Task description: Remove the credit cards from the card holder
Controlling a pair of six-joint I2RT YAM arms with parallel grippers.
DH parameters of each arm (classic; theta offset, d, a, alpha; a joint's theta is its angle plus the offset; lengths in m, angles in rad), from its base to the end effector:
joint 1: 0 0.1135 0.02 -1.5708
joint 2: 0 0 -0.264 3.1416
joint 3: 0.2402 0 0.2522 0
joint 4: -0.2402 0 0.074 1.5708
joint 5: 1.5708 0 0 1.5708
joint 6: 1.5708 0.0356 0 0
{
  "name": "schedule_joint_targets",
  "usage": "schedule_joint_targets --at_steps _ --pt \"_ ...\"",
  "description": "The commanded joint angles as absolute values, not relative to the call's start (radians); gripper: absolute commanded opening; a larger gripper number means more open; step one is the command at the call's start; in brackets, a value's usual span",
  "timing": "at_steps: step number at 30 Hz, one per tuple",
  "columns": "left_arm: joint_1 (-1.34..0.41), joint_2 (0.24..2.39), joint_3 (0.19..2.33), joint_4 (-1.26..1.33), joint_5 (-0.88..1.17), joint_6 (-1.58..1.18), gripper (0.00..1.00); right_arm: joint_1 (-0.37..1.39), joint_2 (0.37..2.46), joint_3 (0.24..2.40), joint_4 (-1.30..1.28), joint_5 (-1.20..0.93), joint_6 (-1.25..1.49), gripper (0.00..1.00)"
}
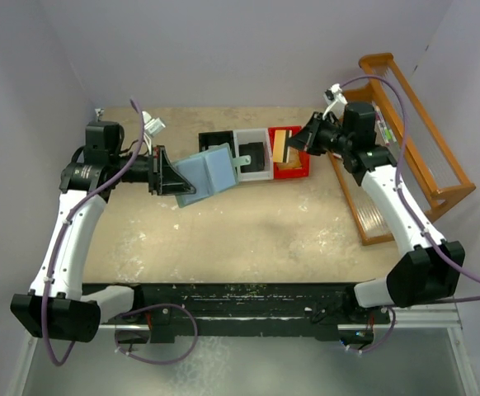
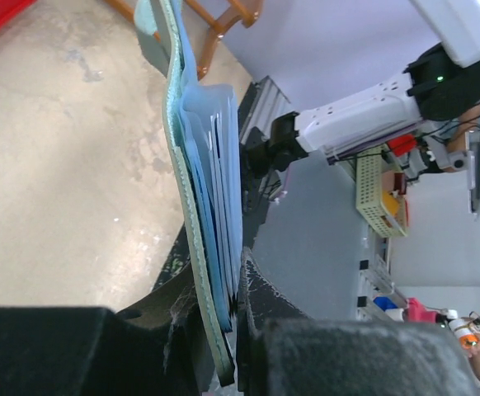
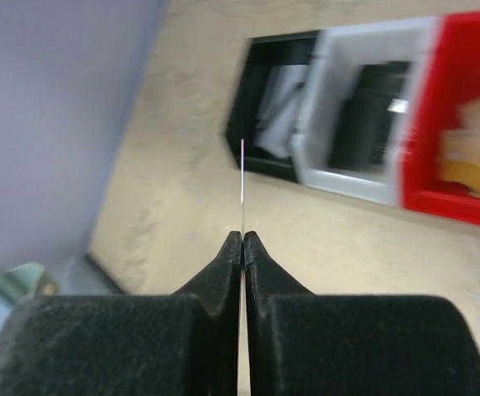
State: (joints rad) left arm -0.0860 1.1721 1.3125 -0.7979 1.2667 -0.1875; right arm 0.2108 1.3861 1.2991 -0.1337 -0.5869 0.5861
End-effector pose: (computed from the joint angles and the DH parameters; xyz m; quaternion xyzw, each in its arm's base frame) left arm 0.2149 -0.0526 0.3987 0.2239 0.7358 -0.5747 0.2797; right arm 0.3106 0.0866 0.3888 -0.0382 0.7679 0.4402 0.4637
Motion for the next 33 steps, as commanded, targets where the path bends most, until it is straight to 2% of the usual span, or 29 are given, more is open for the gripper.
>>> schedule_joint_targets --at_steps 1,6,15,19,22,25,28,33 --pt "-0.086 1.184 1.376 -0.913 1.204 -0.006 0.12 0.212 1.460 1.380 -0.357 -0.201 0.426 0.00" --pt "-0.086 1.187 1.378 -0.928 1.201 0.006 0.12 0.212 1.616 1.447 -0.360 -0.026 0.391 0.00" --pt "-0.086 1.179 1.377 -0.944 1.212 0.009 0.11 0.213 1.915 1.692 -0.380 0.099 0.342 0.00" --pt "-0.086 1.171 1.377 -0.958 1.218 0.014 0.11 0.215 1.987 1.751 -0.378 0.111 0.338 0.00" --pt "-0.086 1.170 1.377 -0.962 1.220 0.014 0.11 0.215 2.021 1.772 -0.364 0.087 0.350 0.00" --pt "-0.086 1.174 1.379 -0.960 1.235 0.012 0.11 0.215 2.057 1.772 -0.359 -0.079 0.397 0.00" --pt "-0.086 1.174 1.385 -0.956 1.240 0.005 0.11 0.214 2.073 1.758 -0.306 -0.147 0.406 0.00" --pt "-0.086 1.169 1.384 -0.951 1.247 0.000 0.11 0.214 2.108 1.793 -0.337 -0.134 0.407 0.00"
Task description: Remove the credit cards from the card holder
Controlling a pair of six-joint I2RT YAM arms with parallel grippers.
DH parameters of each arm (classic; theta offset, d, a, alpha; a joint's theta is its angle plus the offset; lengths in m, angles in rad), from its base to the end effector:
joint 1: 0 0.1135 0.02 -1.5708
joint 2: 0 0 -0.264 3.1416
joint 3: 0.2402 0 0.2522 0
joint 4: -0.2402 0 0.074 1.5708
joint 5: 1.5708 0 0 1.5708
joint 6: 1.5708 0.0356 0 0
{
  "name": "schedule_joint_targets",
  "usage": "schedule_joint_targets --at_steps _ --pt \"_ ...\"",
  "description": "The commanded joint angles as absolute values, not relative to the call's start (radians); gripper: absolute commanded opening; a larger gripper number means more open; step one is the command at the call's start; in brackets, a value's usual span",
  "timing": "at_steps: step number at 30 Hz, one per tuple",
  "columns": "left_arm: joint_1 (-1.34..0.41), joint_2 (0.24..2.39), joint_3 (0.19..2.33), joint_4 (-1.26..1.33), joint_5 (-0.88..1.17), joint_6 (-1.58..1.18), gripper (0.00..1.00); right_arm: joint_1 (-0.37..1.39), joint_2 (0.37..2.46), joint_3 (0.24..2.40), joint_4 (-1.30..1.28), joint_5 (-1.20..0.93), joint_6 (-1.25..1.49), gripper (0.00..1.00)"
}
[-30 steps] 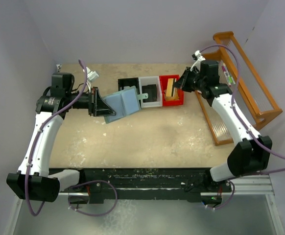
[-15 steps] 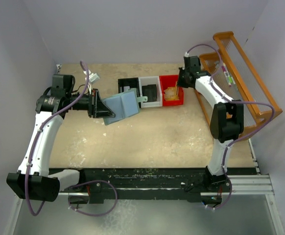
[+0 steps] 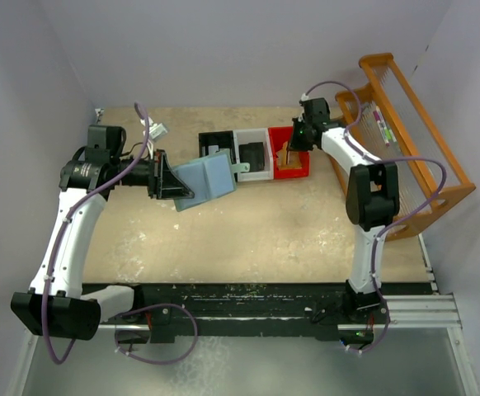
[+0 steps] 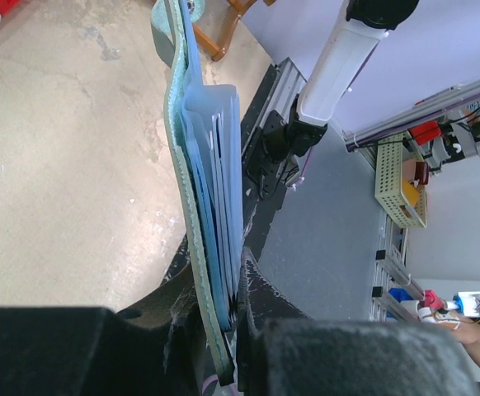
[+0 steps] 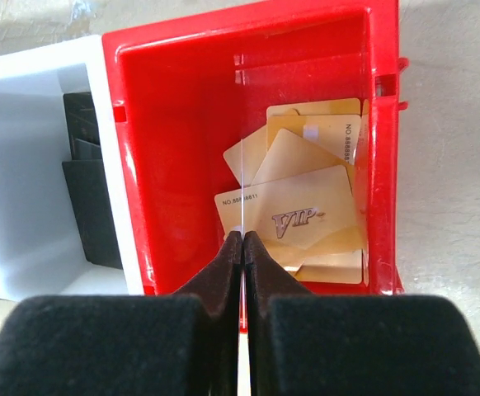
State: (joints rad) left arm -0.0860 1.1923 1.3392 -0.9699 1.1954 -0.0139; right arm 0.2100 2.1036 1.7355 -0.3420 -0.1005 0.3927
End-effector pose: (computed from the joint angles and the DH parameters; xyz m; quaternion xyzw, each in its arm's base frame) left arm 0.2115 -0.0515 0.3902 0.2331 0.7616 -0.5383 0.2754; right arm 0.4758 0.1051 0.2374 0.0619 0.9058 0.1673 0.3843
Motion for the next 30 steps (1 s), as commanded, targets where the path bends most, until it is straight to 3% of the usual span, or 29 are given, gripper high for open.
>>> schedule_joint_targets --at_steps 1,2,4,6,8,13,18,23,30 --pt "-0.086 1.166 1.384 -0.950 1.251 0.000 0.11 0.214 2.112 1.802 -0.351 -0.122 0.404 0.00" --pt "-0.086 1.166 1.384 -0.947 1.256 -0.001 0.11 0.214 2.114 1.811 -0.361 -0.103 0.392 0.02" --pt "-0.086 1.164 1.384 -0.938 1.261 -0.007 0.11 0.218 2.104 1.830 -0.388 -0.062 0.374 0.20" --pt "-0.086 1.164 1.380 -0.920 1.265 -0.024 0.11 0.228 2.072 1.831 -0.395 -0.017 0.371 0.47" --pt "-0.086 1.164 1.381 -0.913 1.271 -0.035 0.11 0.245 2.023 1.821 -0.388 0.027 0.365 0.58" --pt "-0.086 1.160 1.381 -0.905 1.273 -0.041 0.11 0.281 1.852 1.785 -0.339 0.018 0.361 0.70" --pt "-0.086 1.165 1.380 -0.906 1.279 -0.043 0.11 0.307 1.675 1.701 -0.220 -0.309 0.398 0.84" --pt "-0.086 1.164 1.377 -0.904 1.307 -0.049 0.12 0.367 1.475 1.381 0.254 -0.728 0.615 1.00" --pt "-0.087 1.160 1.373 -0.895 1.370 -0.060 0.12 0.447 1.427 1.160 0.776 -0.942 0.971 0.99"
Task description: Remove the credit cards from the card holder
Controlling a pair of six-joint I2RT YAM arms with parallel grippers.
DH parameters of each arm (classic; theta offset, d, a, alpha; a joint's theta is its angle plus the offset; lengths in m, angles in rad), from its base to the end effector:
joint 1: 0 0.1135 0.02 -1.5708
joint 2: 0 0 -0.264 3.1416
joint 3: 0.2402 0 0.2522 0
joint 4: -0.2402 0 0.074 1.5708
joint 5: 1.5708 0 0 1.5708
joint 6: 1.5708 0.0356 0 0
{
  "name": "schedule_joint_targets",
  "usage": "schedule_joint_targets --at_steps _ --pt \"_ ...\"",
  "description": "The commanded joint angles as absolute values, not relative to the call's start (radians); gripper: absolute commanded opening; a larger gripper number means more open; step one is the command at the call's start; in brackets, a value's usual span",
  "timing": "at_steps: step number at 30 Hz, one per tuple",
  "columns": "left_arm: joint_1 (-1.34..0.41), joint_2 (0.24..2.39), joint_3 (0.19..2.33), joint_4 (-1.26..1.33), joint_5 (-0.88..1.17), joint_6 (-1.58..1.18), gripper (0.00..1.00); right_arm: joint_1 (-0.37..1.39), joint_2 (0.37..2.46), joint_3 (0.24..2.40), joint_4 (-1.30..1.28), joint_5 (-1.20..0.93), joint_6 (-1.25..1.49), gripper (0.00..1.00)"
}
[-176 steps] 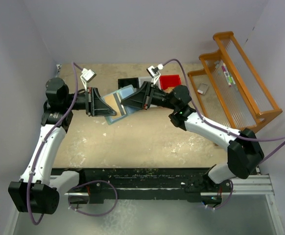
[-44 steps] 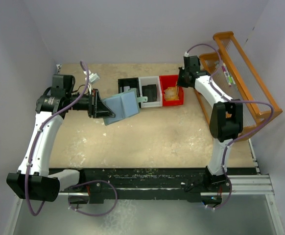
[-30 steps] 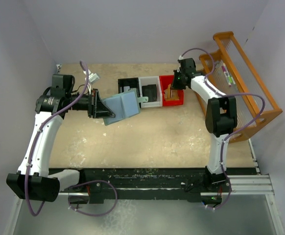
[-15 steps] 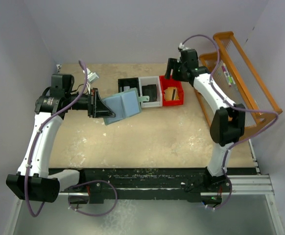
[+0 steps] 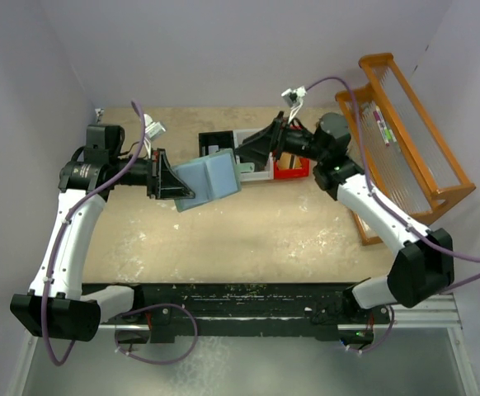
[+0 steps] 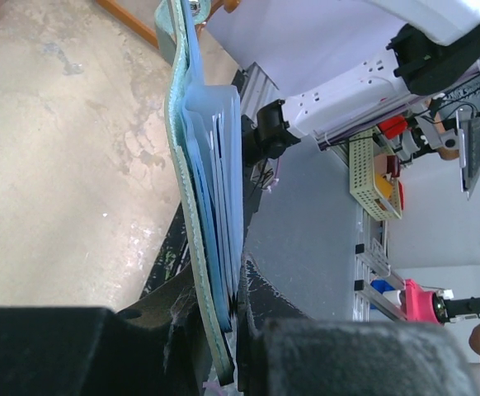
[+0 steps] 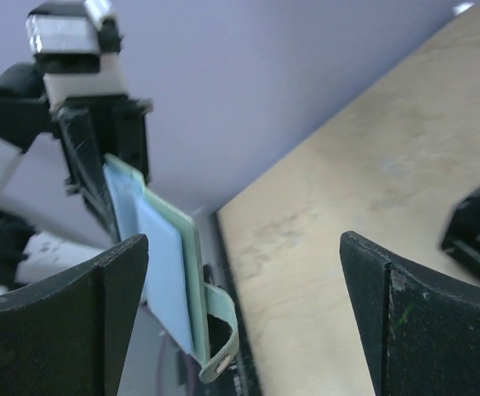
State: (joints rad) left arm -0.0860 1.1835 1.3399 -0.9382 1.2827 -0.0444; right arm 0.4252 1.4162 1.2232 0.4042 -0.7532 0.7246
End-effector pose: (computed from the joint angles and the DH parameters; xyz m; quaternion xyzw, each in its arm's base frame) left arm 0.2089 -0.0523 0.3961 0.2453 0.7348 -0.5712 0.2713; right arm 0.2897 0.1579 0.4072 -0.1956 0.6207 0.5873 0.4812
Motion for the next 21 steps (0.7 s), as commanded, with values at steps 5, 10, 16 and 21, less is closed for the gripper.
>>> schedule_joint_targets --at_steps 5,10,16,21 --pt "-0.087 1.164 1.374 -0.884 1.369 -0.069 0.12 0.541 1.407 1.139 0.844 -0.948 0.976 0.99" --pt "-0.086 1.166 1.377 -0.873 1.357 -0.081 0.12 0.596 1.399 1.130 0.806 -0.932 0.962 0.88" --pt "-0.087 1.169 1.379 -0.862 1.334 -0.096 0.12 0.676 1.438 1.185 0.540 -0.795 0.819 0.64" --pt "-0.087 1.169 1.380 -0.856 1.331 -0.107 0.12 0.733 1.456 1.181 0.531 -0.757 0.791 0.83"
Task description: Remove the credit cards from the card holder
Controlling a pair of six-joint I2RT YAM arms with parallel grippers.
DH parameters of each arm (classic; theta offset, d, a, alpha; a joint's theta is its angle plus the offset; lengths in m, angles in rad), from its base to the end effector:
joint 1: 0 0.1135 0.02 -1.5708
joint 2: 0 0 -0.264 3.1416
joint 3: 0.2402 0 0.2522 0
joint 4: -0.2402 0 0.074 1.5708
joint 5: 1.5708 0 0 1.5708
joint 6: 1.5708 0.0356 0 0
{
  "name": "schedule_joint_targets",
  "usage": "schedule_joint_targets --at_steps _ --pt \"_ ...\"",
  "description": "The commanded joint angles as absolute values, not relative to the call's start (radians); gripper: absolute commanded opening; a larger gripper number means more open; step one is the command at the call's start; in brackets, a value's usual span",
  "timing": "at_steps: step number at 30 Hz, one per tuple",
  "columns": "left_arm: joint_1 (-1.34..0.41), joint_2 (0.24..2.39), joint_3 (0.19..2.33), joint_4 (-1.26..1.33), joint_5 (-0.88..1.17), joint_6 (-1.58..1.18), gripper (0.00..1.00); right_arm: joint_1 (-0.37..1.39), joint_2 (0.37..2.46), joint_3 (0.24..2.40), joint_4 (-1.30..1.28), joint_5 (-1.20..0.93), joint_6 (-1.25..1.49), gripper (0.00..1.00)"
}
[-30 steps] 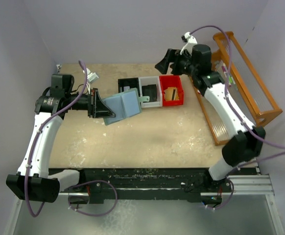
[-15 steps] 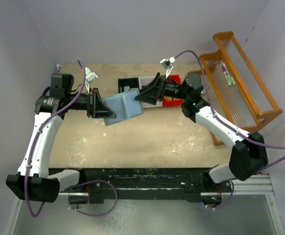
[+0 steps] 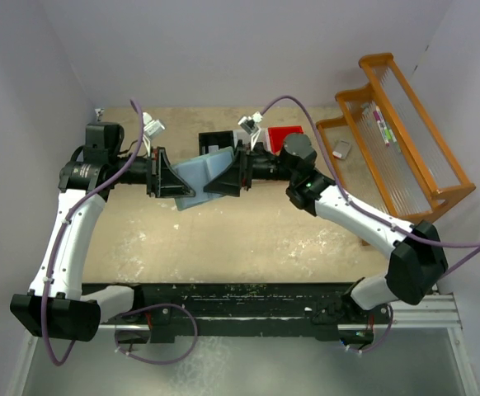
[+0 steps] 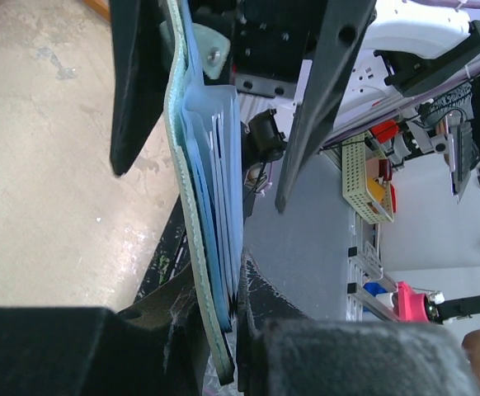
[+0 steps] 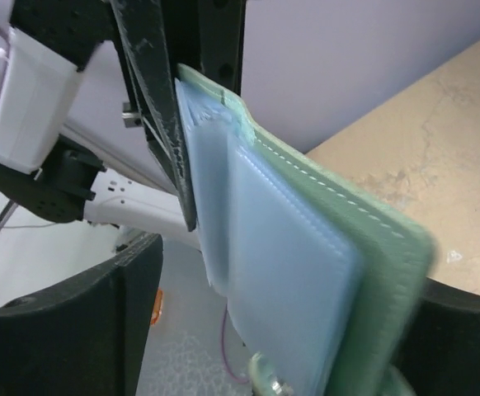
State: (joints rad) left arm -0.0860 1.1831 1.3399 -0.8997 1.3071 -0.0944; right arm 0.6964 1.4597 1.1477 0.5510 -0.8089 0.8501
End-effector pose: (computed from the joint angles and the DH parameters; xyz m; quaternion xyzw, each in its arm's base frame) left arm 0.2104 -0.0526 0.3991 0.2415 0.7279 -0.5832 0.2679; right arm 0.2428 0.2366 0.3811 -0.2649 0.5900 0.6789 0.3476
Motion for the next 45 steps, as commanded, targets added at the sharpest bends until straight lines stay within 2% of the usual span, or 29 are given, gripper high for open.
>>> schedule_joint_targets --at_steps 1,3,5,7,8,10,12,13,17,19,22,25,30,36,43,45 --pt "-0.087 1.169 1.379 -0.855 1.331 -0.109 0.12 0.742 1.452 1.175 0.544 -0.752 0.789 0.85" --pt "-0.087 1.167 1.379 -0.856 1.333 -0.110 0.12 0.753 1.448 1.168 0.558 -0.735 0.787 0.85" --pt "-0.088 1.167 1.382 -0.855 1.340 -0.114 0.12 0.758 1.451 1.167 0.563 -0.726 0.795 0.77" --pt "-0.085 1.165 1.384 -0.854 1.351 -0.118 0.12 0.759 1.463 1.173 0.564 -0.721 0.815 0.62" --pt "-0.087 1.163 1.385 -0.852 1.355 -0.119 0.12 0.760 1.469 1.177 0.561 -0.716 0.820 0.49" --pt "-0.087 1.156 1.389 -0.848 1.362 -0.121 0.14 0.761 1.480 1.180 0.556 -0.704 0.829 0.32" --pt "-0.087 1.150 1.390 -0.849 1.378 -0.121 0.19 0.761 1.477 1.176 0.546 -0.677 0.831 0.18" --pt "-0.087 1.148 1.390 -0.849 1.384 -0.121 0.22 0.761 1.473 1.174 0.537 -0.663 0.829 0.15" --pt "-0.086 1.141 1.393 -0.849 1.419 -0.124 0.41 0.760 1.438 1.141 0.528 -0.643 0.842 0.06" --pt "-0.086 1.140 1.394 -0.844 1.439 -0.130 0.47 0.759 1.416 1.126 0.534 -0.607 0.845 0.01" --pt "-0.086 1.136 1.395 -0.831 1.457 -0.147 0.50 0.759 1.410 1.122 0.551 -0.595 0.857 0.00" --pt "-0.086 1.136 1.393 -0.826 1.462 -0.154 0.49 0.760 1.406 1.121 0.567 -0.599 0.869 0.00" --pt "-0.085 1.132 1.391 -0.822 1.456 -0.158 0.39 0.759 1.378 1.091 0.609 -0.605 0.879 0.00" --pt "-0.086 1.123 1.383 -0.791 1.444 -0.186 0.19 0.756 1.347 1.039 0.673 -0.612 0.913 0.00" --pt "-0.084 1.114 1.362 -0.726 1.430 -0.248 0.12 0.756 1.347 1.016 0.761 -0.646 0.963 0.00" --pt "-0.084 1.109 1.353 -0.712 1.430 -0.264 0.09 0.756 1.356 1.016 0.802 -0.659 0.984 0.06"
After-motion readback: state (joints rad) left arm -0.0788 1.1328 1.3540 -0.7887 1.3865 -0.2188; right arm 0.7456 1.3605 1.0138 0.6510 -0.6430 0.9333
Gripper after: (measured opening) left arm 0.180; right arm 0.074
